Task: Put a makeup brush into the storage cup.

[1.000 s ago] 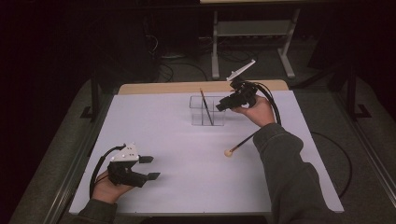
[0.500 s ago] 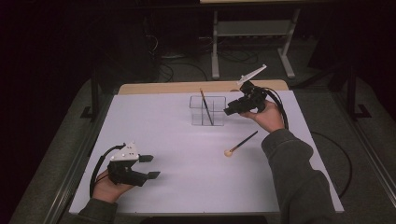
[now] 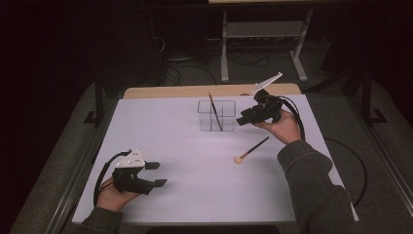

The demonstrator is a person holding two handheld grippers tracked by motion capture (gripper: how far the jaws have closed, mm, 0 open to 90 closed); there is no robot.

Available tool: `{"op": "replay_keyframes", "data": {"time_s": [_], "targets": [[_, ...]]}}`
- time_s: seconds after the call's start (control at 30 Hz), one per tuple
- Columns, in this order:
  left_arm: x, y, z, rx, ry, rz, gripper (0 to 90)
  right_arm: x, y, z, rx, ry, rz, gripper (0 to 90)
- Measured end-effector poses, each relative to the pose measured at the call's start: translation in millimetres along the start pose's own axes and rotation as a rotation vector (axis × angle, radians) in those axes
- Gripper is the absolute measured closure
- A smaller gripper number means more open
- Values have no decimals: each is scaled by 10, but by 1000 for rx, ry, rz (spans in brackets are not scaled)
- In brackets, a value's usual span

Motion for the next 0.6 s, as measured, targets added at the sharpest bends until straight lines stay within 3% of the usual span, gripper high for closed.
{"op": "replay_keyframes", "data": {"time_s": [0.6], "targets": [[18,-6,-3,-2,8,12,337,-194,148,-16,-19,8,3,477]]}}
Point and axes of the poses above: each handheld gripper's, and its own axes: y roughly backward along the jaws, x roughly out of its top, z roughly to its right, the point moved 1 cm from there along -y, roughly forward along the jaws, and after that the axes turned 8 degrees about z, right-handed, at the moved point
